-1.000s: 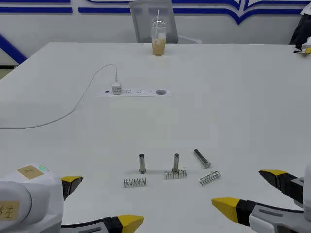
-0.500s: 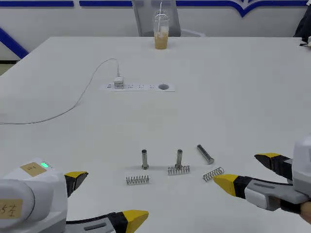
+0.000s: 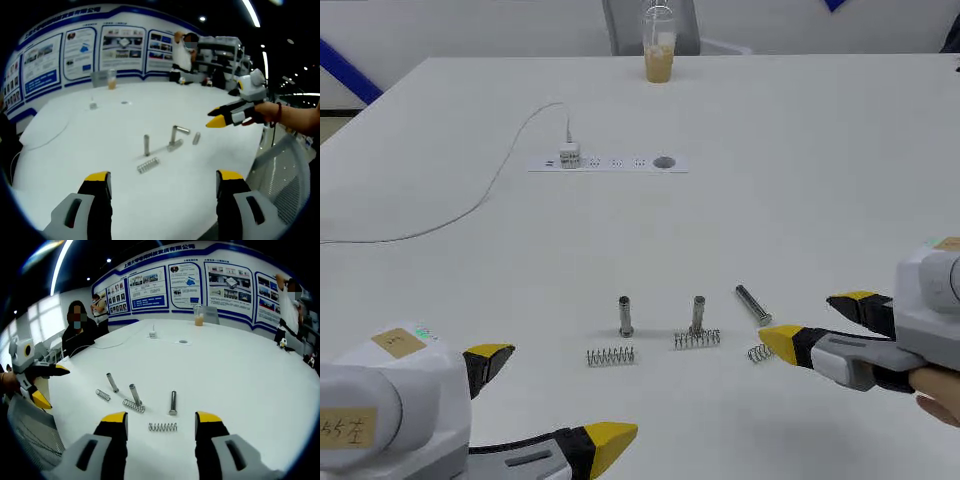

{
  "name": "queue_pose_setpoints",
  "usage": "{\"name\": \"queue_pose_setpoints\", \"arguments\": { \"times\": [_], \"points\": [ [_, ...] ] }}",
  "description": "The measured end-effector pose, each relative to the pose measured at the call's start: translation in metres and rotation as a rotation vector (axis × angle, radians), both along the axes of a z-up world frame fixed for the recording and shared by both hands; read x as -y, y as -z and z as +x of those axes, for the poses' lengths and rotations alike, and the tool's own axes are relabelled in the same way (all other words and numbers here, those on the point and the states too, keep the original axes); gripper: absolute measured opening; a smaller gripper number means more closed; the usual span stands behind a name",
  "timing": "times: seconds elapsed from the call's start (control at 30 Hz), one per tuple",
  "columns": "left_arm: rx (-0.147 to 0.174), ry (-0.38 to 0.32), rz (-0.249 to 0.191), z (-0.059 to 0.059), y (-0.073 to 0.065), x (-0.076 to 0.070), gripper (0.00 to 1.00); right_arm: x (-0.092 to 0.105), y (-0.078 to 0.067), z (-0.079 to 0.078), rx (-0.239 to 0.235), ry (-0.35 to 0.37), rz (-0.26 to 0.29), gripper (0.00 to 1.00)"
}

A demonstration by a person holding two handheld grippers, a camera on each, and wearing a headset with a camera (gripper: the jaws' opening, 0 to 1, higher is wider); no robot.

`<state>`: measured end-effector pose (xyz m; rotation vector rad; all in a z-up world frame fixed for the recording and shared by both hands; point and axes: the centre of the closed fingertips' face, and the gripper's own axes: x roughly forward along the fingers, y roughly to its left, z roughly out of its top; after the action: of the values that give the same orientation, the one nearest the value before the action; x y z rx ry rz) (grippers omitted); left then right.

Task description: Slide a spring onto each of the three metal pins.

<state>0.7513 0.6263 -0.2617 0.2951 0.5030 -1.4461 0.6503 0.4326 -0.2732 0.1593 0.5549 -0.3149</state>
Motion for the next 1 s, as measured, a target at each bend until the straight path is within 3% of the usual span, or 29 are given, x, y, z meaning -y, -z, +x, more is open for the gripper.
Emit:
{"name": "queue_pose_setpoints", "arguments": {
  "times": [1.0],
  "points": [
    [0.006,0.021,-0.006,0.001,0.008,0.008,0.83,0.025,0.033,0.049,-0.084,-0.051,-0.045,0.29]
  ]
}}
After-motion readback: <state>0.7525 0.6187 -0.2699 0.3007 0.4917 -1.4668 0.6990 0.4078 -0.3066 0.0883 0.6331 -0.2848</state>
